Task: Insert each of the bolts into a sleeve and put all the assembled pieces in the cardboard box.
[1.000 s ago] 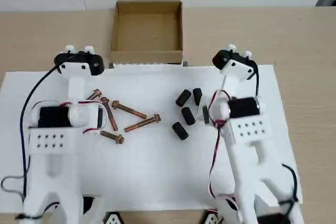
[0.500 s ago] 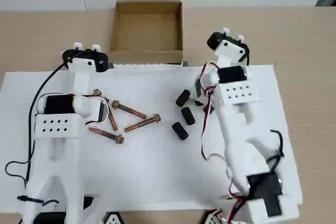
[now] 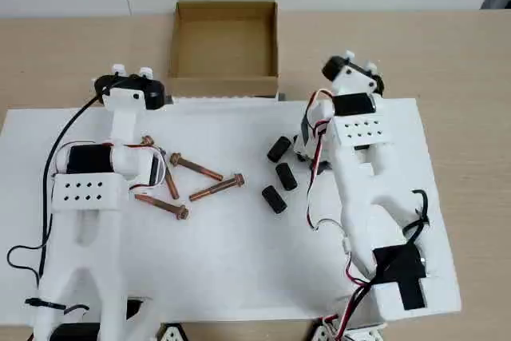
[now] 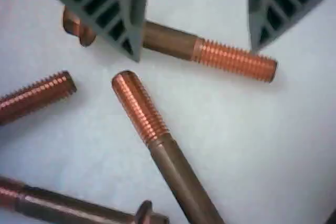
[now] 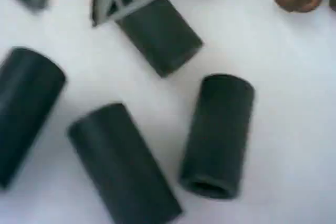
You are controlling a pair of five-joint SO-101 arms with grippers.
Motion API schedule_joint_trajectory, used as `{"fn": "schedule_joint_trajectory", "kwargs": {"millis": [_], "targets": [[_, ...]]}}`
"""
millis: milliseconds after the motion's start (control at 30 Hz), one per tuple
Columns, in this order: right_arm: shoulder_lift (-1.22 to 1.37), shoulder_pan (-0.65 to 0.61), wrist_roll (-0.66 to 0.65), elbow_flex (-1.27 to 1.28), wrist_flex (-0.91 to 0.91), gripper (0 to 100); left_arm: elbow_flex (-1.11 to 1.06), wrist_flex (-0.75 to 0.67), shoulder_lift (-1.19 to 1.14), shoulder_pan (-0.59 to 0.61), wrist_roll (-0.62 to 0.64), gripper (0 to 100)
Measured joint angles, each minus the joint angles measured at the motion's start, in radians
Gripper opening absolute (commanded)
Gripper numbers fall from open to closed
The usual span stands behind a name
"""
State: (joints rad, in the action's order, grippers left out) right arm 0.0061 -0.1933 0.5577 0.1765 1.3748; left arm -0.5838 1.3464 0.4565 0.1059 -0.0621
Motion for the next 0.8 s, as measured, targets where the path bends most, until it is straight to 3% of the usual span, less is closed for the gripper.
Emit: {"fn": "schedule_joint_trajectory", "kwargs": {"millis": [800], "targets": [[0.164, 0.005, 0.005, -0.002, -0.127, 16.2, 0.000, 0.000, 0.000, 0.000, 0.000, 13]]}}
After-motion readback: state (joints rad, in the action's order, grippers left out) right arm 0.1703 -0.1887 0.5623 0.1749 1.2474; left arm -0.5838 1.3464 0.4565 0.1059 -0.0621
